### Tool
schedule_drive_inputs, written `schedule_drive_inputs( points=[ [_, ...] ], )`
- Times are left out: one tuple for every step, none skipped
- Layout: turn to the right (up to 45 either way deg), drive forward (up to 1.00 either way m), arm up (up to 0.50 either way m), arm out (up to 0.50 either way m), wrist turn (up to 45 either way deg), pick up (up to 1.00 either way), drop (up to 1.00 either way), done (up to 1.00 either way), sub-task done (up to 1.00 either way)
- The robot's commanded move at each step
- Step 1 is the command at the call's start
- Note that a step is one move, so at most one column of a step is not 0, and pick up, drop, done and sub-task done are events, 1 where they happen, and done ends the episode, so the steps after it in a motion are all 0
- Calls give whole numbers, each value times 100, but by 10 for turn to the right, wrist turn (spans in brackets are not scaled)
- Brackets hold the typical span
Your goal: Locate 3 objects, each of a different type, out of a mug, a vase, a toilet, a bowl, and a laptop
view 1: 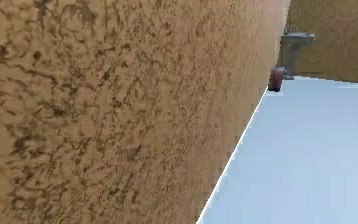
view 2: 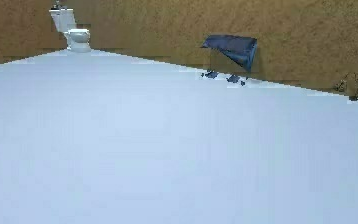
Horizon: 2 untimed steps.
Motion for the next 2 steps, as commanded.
schedule_drive_inputs(
  points=[
    [450, 0, 0, 0, 0, 0, 0, 0, 0],
    [450, 0, 0, 0, 0, 0, 0, 0, 0]
  ],
)
